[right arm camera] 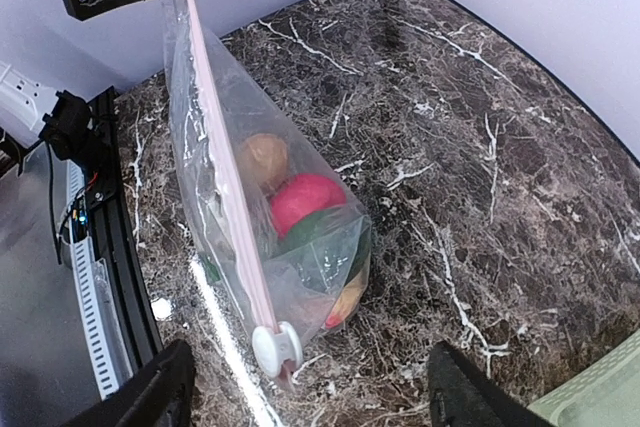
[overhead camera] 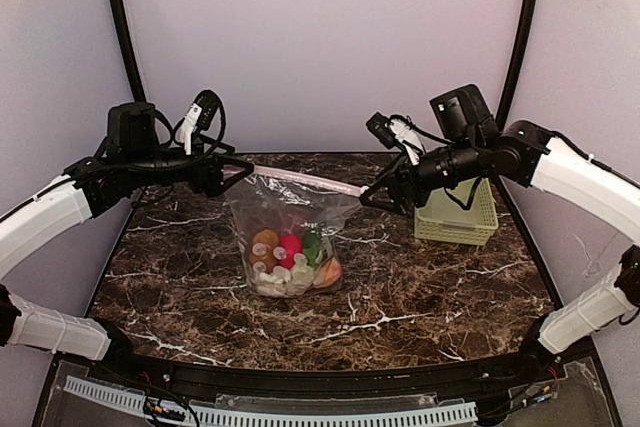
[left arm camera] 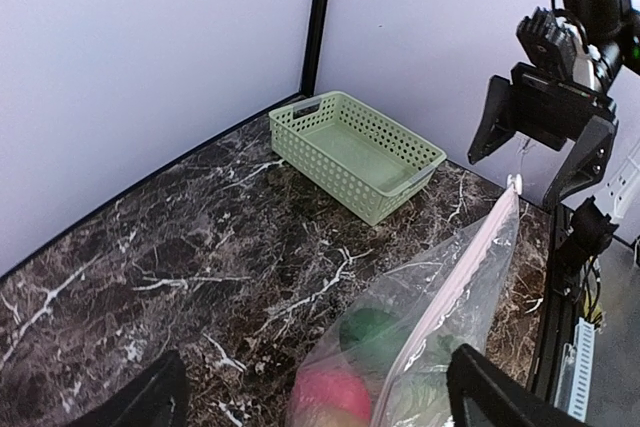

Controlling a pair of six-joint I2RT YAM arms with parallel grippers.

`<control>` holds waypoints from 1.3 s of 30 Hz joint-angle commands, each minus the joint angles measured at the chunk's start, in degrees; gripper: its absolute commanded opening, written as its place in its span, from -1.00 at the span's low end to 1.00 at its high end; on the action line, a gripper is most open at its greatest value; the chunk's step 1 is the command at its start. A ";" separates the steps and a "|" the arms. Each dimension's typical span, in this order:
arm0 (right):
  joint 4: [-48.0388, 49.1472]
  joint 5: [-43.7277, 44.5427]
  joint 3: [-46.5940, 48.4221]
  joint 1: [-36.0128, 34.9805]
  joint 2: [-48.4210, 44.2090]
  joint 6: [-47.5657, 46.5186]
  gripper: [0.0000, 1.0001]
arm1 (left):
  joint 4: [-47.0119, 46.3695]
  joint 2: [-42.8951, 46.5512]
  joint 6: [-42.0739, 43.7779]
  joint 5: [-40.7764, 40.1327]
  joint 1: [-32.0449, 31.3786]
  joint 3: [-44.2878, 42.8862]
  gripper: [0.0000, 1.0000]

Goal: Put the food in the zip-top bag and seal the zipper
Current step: Zip the zipper on the zipper food storage bag, then place the zipper food storage bag at the corner of the board, then reset both arms

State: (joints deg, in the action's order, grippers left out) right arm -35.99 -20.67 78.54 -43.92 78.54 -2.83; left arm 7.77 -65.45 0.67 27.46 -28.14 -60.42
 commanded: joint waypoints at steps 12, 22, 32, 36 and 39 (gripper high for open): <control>6.77 -1.24 -1.22 3.55 -6.04 8.15 0.97 | -0.86 3.37 -8.45 0.83 3.14 -3.38 0.97; 9.90 2.86 -9.17 13.62 -8.49 14.12 0.97 | -4.44 3.17 -14.51 -11.74 10.13 4.61 0.97; 18.06 3.67 -23.43 31.53 -10.92 17.77 0.97 | -14.17 3.18 -16.81 -17.52 23.62 20.35 0.97; 22.56 4.31 -28.73 38.75 -14.41 17.77 0.97 | -18.97 5.17 -16.05 -22.55 26.74 26.92 0.97; 27.24 7.42 -33.57 41.88 -18.70 16.28 0.97 | -24.70 7.33 -13.18 -30.46 26.90 31.87 0.97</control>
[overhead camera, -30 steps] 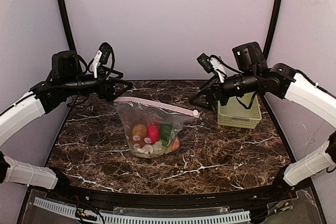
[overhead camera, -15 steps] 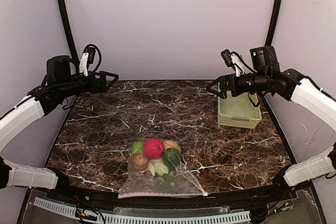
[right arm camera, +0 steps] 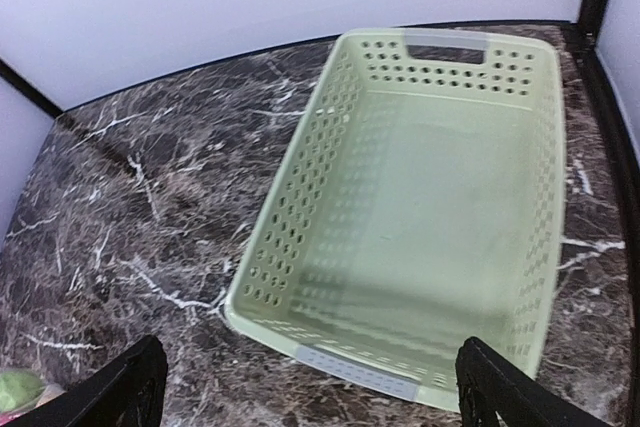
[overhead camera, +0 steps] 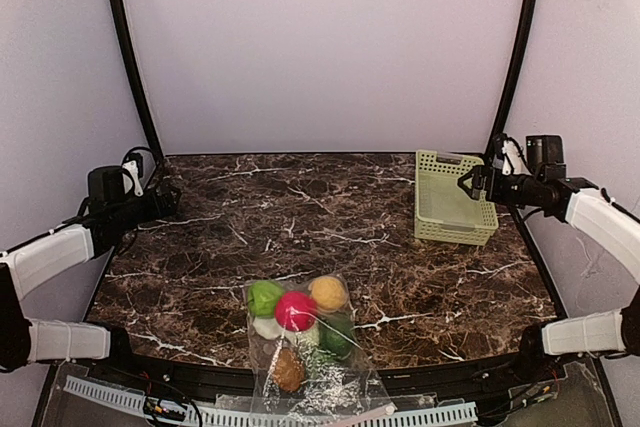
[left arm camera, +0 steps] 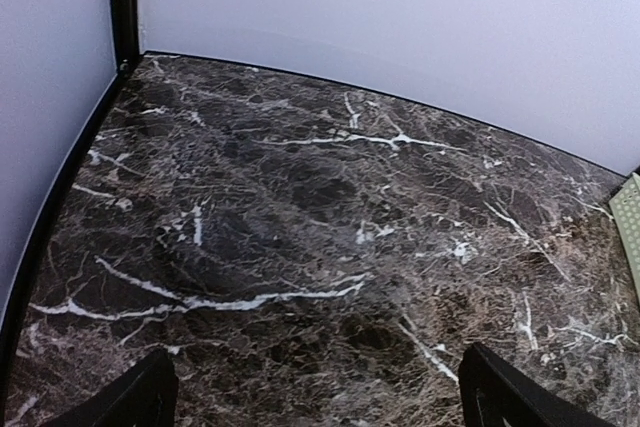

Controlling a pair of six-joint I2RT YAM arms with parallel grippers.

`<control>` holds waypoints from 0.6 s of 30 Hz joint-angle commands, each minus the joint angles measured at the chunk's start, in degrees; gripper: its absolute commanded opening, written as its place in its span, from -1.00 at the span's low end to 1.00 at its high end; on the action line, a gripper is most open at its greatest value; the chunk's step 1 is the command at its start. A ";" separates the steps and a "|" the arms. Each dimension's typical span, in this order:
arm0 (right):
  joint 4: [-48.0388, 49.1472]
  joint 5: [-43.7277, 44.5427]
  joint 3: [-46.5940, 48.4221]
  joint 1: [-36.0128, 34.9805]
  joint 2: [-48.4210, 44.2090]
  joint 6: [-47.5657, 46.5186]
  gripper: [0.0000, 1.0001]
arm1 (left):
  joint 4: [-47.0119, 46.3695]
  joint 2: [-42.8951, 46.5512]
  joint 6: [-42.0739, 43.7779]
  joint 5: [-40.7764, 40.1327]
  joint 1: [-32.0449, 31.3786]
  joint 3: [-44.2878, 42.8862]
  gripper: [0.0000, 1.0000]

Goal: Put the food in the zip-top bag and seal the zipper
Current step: Reset both arms

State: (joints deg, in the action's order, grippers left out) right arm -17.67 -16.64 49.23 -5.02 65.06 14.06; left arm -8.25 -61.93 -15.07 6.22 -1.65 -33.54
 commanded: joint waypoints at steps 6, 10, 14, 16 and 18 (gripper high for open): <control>23.86 10.87 -16.34 4.39 -15.78 -5.34 0.97 | -19.26 7.90 9.18 -15.17 0.42 14.71 0.97; 32.11 13.19 -22.88 4.49 -20.74 -5.94 0.97 | -25.37 8.22 12.72 -15.36 0.42 20.36 0.97; 40.96 15.61 -30.55 4.48 -22.90 -6.82 0.97 | -30.41 7.97 13.29 -15.78 0.42 23.47 0.97; 45.18 17.13 -34.47 4.48 -23.63 -7.18 0.97 | -31.44 7.78 12.95 -15.92 0.42 23.92 0.97; 48.24 18.81 -37.57 4.49 -24.33 -7.73 0.97 | -32.21 7.31 12.98 -15.97 0.42 24.17 0.97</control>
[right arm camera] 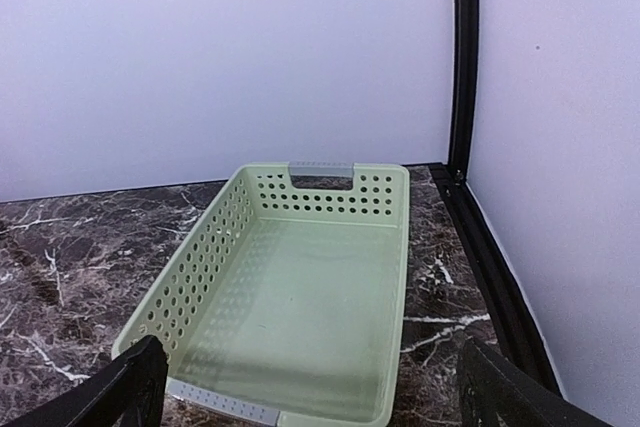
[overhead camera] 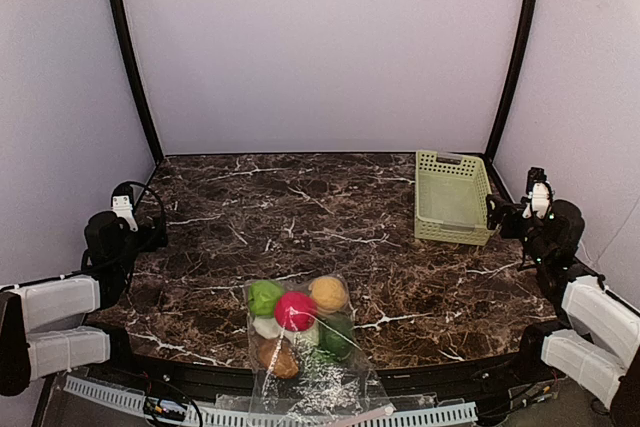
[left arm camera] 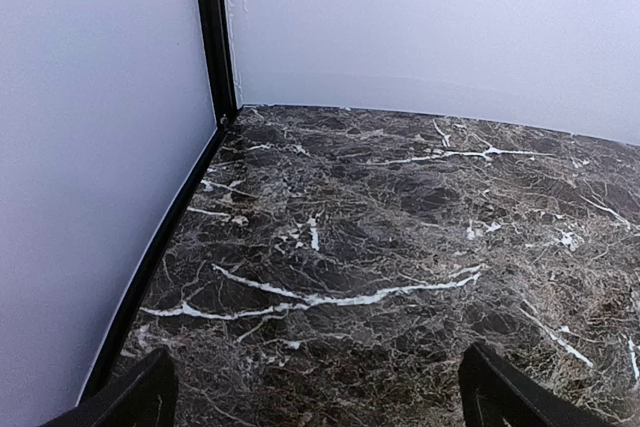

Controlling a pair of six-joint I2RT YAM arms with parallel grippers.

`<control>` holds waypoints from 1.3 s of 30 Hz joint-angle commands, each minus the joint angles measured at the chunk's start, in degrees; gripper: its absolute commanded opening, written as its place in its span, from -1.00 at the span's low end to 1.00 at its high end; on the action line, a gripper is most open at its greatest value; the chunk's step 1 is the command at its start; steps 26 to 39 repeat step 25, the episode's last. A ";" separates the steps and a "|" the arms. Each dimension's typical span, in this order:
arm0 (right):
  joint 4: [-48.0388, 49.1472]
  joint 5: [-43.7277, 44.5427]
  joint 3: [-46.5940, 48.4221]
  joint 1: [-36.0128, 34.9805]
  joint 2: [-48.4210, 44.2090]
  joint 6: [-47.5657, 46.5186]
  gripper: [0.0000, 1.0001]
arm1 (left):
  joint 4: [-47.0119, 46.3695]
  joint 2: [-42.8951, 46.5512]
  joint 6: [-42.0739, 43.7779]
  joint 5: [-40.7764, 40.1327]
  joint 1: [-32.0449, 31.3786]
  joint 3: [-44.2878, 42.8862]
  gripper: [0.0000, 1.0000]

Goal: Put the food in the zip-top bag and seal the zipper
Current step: Reset both arms

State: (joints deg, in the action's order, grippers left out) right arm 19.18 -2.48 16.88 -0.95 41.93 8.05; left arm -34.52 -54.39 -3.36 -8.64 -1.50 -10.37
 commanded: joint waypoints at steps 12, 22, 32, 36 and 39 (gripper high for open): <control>13.85 7.54 -9.36 0.42 -4.83 -2.34 0.97 | -5.97 -0.78 0.93 -0.50 0.27 1.27 0.97; 13.32 8.66 -10.34 0.42 -6.84 -2.20 0.97 | -4.61 -0.89 0.54 -2.02 0.27 0.76 0.97; 13.12 9.05 -10.72 0.42 -7.70 -2.10 0.97 | -4.46 -0.51 -0.19 -2.90 0.27 0.71 0.97; 13.12 9.05 -10.72 0.42 -7.70 -2.10 0.97 | -4.46 -0.51 -0.19 -2.90 0.27 0.71 0.97; 13.12 9.05 -10.72 0.42 -7.70 -2.10 0.97 | -4.46 -0.51 -0.19 -2.90 0.27 0.71 0.97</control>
